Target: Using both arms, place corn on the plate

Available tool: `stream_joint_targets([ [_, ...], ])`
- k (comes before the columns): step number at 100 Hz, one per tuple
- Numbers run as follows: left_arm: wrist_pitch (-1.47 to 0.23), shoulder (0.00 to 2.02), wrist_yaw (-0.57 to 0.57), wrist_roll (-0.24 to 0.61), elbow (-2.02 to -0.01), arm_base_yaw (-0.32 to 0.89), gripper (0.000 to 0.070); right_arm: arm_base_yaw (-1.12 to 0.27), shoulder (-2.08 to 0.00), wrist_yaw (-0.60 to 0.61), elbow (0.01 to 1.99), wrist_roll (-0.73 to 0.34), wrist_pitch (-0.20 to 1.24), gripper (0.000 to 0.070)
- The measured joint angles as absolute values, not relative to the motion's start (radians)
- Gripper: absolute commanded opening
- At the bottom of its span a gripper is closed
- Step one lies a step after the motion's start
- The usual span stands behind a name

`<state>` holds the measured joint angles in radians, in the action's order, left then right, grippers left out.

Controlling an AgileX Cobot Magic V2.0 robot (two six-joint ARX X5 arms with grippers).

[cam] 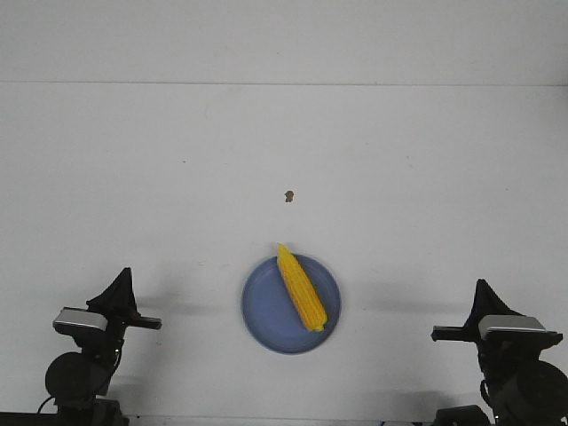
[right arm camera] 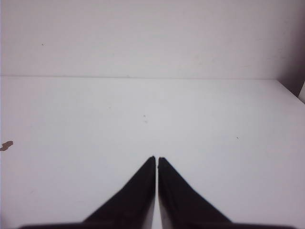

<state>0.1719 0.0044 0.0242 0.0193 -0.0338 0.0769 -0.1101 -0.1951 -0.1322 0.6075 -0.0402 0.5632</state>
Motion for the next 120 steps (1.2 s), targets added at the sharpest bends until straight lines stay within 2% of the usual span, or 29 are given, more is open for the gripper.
stream_joint_targets([
  [15,0.171,0.004,0.024,0.019,-0.034,0.077,0.0014,-0.110,-0.182,-0.132,0.587,-0.033,0.522,0.0012],
  [54,0.171,0.004,0.024,0.019,-0.034,0.077,0.0015,-0.082,-0.030,-0.131,0.289,-0.030,0.170,0.0012],
  [89,0.171,0.004,0.024,0.019,-0.034,0.077,0.0015,-0.005,-0.001,-0.131,0.137,-0.038,0.015,0.0012],
  [114,0.171,0.004,0.024,0.019,-0.034,0.077,0.0015,0.001,-0.001,-0.131,0.023,-0.043,-0.142,0.0012],
  [120,0.171,0.004,0.024,0.019,-0.034,0.077,0.0015,0.001,-0.002,-0.130,0.014,-0.046,-0.140,0.0012],
])
